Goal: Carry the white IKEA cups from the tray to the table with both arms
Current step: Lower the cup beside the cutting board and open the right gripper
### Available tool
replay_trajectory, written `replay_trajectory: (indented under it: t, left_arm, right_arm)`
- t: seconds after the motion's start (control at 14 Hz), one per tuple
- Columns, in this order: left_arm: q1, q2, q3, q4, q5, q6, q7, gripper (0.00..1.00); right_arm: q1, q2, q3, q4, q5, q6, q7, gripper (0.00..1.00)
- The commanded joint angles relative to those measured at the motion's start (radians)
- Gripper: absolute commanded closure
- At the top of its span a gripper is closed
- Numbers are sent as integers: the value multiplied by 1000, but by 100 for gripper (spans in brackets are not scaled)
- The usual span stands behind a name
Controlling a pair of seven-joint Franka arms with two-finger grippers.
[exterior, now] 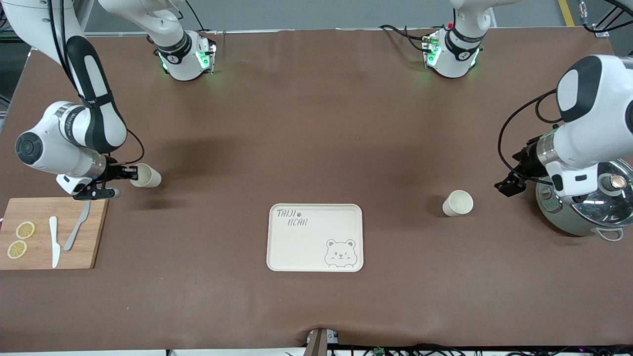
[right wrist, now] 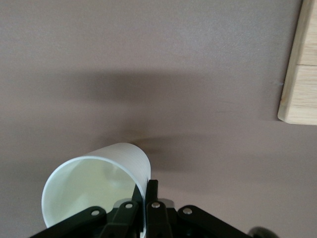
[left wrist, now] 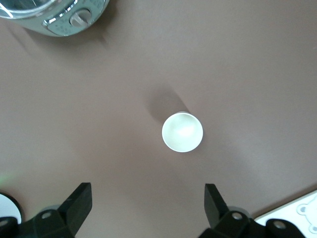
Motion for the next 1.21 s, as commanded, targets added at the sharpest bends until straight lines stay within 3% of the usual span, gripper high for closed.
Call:
replay_trajectory:
  t: [0.0, 0.43, 0.5, 0.57, 0.93, 1.14]
  left_arm:
    - [9, -46, -1, 1, -22, -47, 42, 0]
    - [9, -78, 4, 1, -7, -70, 259, 0]
    - [9, -85, 4, 3, -7, -68, 301, 0]
    - [9, -87, 4, 14, -7, -68, 321, 0]
    - [6, -78, -3, 43, -5, -70, 499, 0]
    - [6, -79, -3, 63, -5, -72, 608, 0]
  right_arm:
    - [-10, -19, 6, -40, -21, 56, -13, 100]
    - [-33, 12, 11, -54, -20, 96, -54, 97]
    - [-32, 13, 11, -54, -17, 95, -53, 19]
    - [-33, 15, 12, -51, -15, 85, -53, 0]
    - [-27, 30, 12, 47, -12, -137, -53, 0]
    - [-27, 32, 12, 189, -12, -261, -53, 0]
